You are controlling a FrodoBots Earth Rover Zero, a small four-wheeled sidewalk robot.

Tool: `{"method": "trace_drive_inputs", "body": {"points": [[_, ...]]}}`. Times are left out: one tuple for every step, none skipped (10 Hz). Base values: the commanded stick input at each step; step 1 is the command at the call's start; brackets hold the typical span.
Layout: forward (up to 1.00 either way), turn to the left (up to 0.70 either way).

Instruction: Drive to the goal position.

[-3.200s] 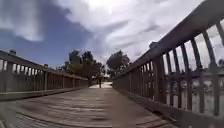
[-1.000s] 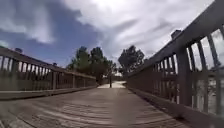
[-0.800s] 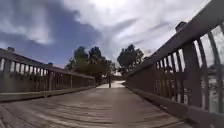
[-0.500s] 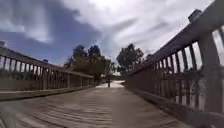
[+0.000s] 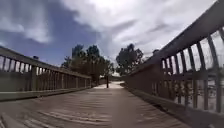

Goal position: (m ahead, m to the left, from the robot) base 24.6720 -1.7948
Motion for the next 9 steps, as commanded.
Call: {"method": "trace_drive_inputs", "body": {"points": [[0.85, 0.0], [0.85, 0.0], [0.85, 0.0], [0.85, 0.0], [0.85, 0.0], [0.85, 0.0], [0.85, 0.0], [0.85, 0.0], [0.85, 0.0]]}}
